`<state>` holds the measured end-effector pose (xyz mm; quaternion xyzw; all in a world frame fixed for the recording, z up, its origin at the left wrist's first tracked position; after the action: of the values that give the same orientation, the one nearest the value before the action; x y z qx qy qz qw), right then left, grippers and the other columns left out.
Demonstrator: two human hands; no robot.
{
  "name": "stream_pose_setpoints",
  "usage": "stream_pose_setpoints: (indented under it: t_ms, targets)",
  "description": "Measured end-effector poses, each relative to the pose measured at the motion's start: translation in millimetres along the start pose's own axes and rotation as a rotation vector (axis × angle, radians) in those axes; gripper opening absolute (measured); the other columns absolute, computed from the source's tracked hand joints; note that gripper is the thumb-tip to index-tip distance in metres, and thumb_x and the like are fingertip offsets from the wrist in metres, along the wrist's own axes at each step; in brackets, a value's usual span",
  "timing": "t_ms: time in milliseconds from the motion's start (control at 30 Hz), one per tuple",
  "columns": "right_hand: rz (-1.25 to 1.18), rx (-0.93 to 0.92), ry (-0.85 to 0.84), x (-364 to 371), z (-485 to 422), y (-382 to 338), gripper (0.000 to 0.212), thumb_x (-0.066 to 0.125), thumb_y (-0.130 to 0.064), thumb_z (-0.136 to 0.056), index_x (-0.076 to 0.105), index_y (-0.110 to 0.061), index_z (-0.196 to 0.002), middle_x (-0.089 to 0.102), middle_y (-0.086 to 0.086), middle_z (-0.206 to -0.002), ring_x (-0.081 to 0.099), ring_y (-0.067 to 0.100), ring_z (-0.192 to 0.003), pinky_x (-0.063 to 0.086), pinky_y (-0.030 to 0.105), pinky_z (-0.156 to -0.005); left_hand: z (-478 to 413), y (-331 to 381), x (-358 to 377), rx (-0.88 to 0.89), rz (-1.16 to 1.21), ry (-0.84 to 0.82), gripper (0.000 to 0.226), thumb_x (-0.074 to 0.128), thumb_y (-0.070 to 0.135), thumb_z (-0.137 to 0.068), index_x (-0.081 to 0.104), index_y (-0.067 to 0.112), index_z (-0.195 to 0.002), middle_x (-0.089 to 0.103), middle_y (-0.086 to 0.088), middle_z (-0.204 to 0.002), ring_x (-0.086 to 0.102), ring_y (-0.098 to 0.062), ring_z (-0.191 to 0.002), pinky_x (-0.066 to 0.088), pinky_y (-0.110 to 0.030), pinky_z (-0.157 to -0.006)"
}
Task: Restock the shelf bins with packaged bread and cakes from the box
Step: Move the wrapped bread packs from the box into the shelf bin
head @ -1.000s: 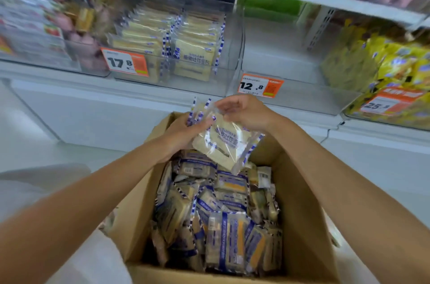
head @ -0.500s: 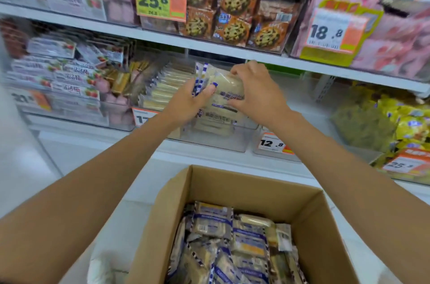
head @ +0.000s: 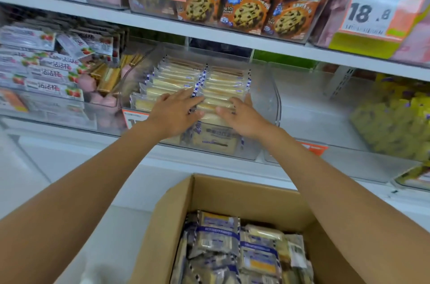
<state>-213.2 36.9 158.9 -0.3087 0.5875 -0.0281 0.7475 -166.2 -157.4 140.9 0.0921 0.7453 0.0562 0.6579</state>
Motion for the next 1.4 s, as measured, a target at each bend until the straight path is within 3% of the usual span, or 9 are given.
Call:
stream_pose_setpoints:
  t_ms: [167, 333, 467, 567, 733, 1000, 1133, 1300, 1400]
  targets:
    - [0.094, -0.088, 0.125, -4.9, 22.7, 16.1, 0.064, 0.039, -0.053, -0.099, 0.022, -0.025, -0.154, -0.009, 0.009, -0.163, -0.002, 0.028, -0.151, 0.011, 0.042, -0.120, 13.1, 16.0, -6.8, -0.034, 0.162, 0.218, 0.046, 0.053, 0.044, -0.095, 0.049, 0.032, -0.140, 0.032, -0.001, -0.157, 0.023, -0.021, -0.146, 0.014, -0.043, -0.116]
    - [0.165, -0.382, 0.517, 12.3, 81.7, 26.3, 0.030, 0.059, -0.017, -0.091, 0.063, -0.006, -0.118, 0.052, 0.013, -0.128, 0.047, 0.031, -0.122, 0.041, 0.042, -0.103, 57.6, 71.3, 5.1, 0.010, 0.273, 0.362, 0.020, 0.058, 0.022, -0.089, 0.064, 0.019, -0.108, 0.065, 0.001, -0.105, 0.056, -0.021, -0.094, 0.046, -0.036, -0.083]
    - [0.021, -0.193, 0.194, 59.8, 137.8, 76.4, 0.029, 0.058, -0.015, -0.092, 0.059, -0.013, -0.120, 0.050, 0.004, -0.129, 0.046, 0.021, -0.124, 0.034, 0.025, -0.099, 112.1, 99.9, 63.9, -0.104, 0.512, -0.021, 0.013, 0.057, 0.023, -0.093, 0.062, 0.019, -0.104, 0.063, 0.006, -0.097, 0.058, -0.013, -0.085, 0.046, -0.029, -0.074]
    - [0.026, 0.012, -0.130, 100.6, 171.8, 134.6, 0.034, 0.058, -0.021, -0.095, 0.055, -0.019, -0.130, 0.044, 0.000, -0.140, 0.043, 0.019, -0.130, 0.032, 0.024, -0.104, 150.5, 99.4, 118.0, -0.198, 0.570, -0.244, 0.010, 0.059, 0.022, -0.094, 0.064, 0.022, -0.103, 0.064, 0.008, -0.101, 0.063, -0.013, -0.098, 0.049, -0.028, -0.088]
    - [0.109, 0.223, -0.392, 162.3, 189.4, 223.3, 0.040, 0.058, -0.020, -0.096, 0.053, -0.016, -0.135, 0.054, 0.006, -0.138, 0.054, 0.023, -0.122, 0.046, 0.032, -0.099, 175.8, 92.5, 171.9, -0.285, 0.569, -0.423, 0.017, 0.060, 0.023, -0.093, 0.065, 0.022, -0.109, 0.066, 0.004, -0.109, 0.059, -0.008, -0.097, 0.043, -0.018, -0.078]
    - [0.081, 0.207, -0.448, 256.9, 155.3, 276.1, 0.077, 0.069, -0.032, -0.089, 0.027, -0.021, -0.153, 0.025, 0.007, -0.159, 0.025, 0.030, -0.146, 0.035, 0.044, -0.113, 179.3, 101.7, 193.9, -0.335, 0.615, -0.480, 0.018, 0.058, 0.026, -0.095, 0.064, 0.023, -0.112, 0.064, 0.006, -0.106, 0.059, -0.004, -0.096, 0.050, -0.026, -0.084]
    - [0.072, 0.102, -0.263, 236.1, 147.1, 265.9, 0.033, 0.053, -0.032, -0.099, 0.064, -0.017, -0.125, 0.067, 0.007, -0.121, 0.062, 0.026, -0.108, 0.050, 0.039, -0.089, 178.9, 99.4, 197.4, -0.375, 0.633, -0.491, 0.017, 0.059, 0.021, -0.094, 0.063, 0.023, -0.111, 0.064, 0.003, -0.109, 0.060, -0.007, -0.094, 0.051, -0.027, -0.082]
    - [-0.114, 0.050, -0.343, 154.1, 150.6, 223.6, 0.030, 0.042, -0.024, -0.103, 0.067, -0.012, -0.091, 0.061, -0.001, -0.086, 0.054, 0.017, -0.082, 0.041, 0.034, -0.074, 163.9, 120.8, 189.0, -0.360, 0.741, -0.465, 0.071, 0.071, 0.024, -0.088, 0.034, 0.022, -0.148, 0.040, 0.006, -0.149, 0.042, -0.012, -0.132, 0.039, -0.026, -0.100]
    - [-0.308, 0.021, -0.371, 115.7, 166.9, 194.4, 0.033, 0.042, -0.025, -0.104, 0.063, -0.005, -0.089, 0.056, -0.003, -0.075, 0.049, 0.010, -0.068, 0.036, 0.030, -0.066, 152.8, 145.3, 177.4, -0.327, 0.947, -0.540, 0.080, 0.081, 0.026, -0.078, 0.039, 0.021, -0.146, 0.049, 0.004, -0.143, 0.052, -0.013, -0.125, 0.045, -0.033, -0.103]
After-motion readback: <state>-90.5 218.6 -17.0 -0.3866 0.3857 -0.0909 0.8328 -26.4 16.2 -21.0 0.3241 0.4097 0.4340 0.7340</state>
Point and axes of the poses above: each hand's wrist, its own z-axis away from the middle knuckle, its own x-axis out of the palm, y = z × x, the point moved 1 cm from there along -z, towards the middle knuckle
